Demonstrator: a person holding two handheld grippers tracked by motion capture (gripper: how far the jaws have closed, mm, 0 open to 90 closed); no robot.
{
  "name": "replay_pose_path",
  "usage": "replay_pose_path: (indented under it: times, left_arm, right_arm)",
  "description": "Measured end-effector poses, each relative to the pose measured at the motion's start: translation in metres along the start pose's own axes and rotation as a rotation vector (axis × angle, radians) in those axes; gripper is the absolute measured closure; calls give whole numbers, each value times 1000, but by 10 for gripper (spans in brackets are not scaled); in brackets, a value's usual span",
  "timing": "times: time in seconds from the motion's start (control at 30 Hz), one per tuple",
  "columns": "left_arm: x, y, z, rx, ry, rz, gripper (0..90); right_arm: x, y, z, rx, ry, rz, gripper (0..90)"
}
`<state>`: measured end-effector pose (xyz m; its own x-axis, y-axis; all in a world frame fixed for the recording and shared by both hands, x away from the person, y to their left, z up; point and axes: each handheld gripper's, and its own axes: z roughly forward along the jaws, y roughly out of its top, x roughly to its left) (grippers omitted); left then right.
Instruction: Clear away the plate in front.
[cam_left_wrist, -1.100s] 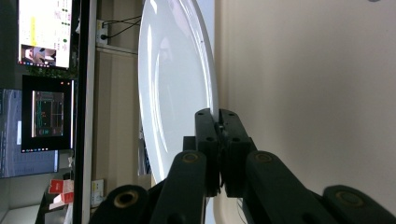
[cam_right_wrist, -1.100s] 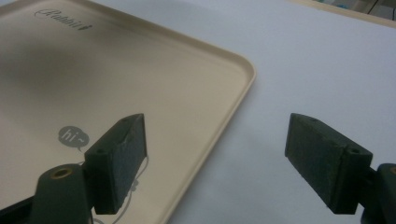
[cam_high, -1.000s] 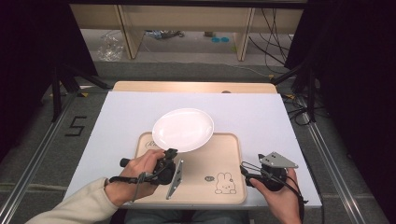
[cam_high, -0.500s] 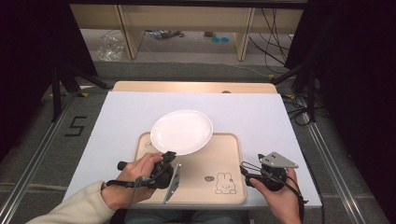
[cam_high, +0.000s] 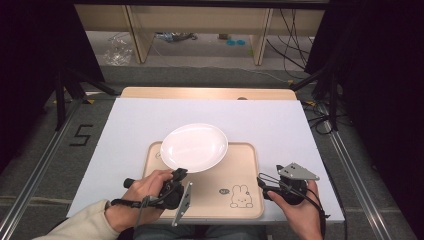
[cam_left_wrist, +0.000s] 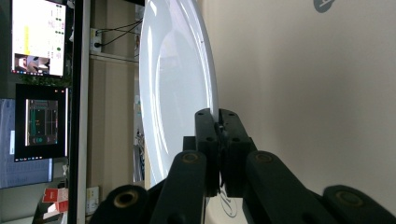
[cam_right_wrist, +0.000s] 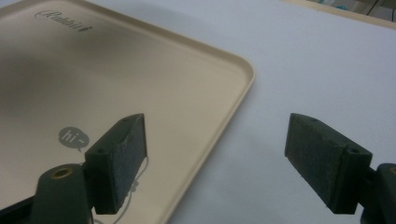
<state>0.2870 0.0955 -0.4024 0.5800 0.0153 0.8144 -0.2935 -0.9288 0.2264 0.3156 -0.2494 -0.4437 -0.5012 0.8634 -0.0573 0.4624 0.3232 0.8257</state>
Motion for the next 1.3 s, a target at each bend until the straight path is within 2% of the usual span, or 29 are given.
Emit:
replay_pose_path:
  times: [0.4,0.47,0.67,0.83,0.87,1.2,1.3]
  left_arm:
    - [-8,3,-5,-11,-19,16,882]
    - [-9,4,-7,-12,-21,20,882]
    - [-13,6,-10,-25,-32,26,881]
    - [-19,6,-10,-24,-52,24,881]
    - [-20,6,-10,-22,-56,28,881]
    - [-31,10,-9,-35,-89,39,881]
    - [-33,11,-9,-40,-101,39,880]
  right_arm:
    - [0,0,0,-2,3,3,219]
    - [0,0,0,12,11,8,219]
    - [0,0,0,-2,2,1,219]
    - [0,0,0,13,11,8,219]
    - [0,0,0,-3,0,1,219]
    - [0,0,0,12,12,6,219]
    - [0,0,0,6,3,-1,219]
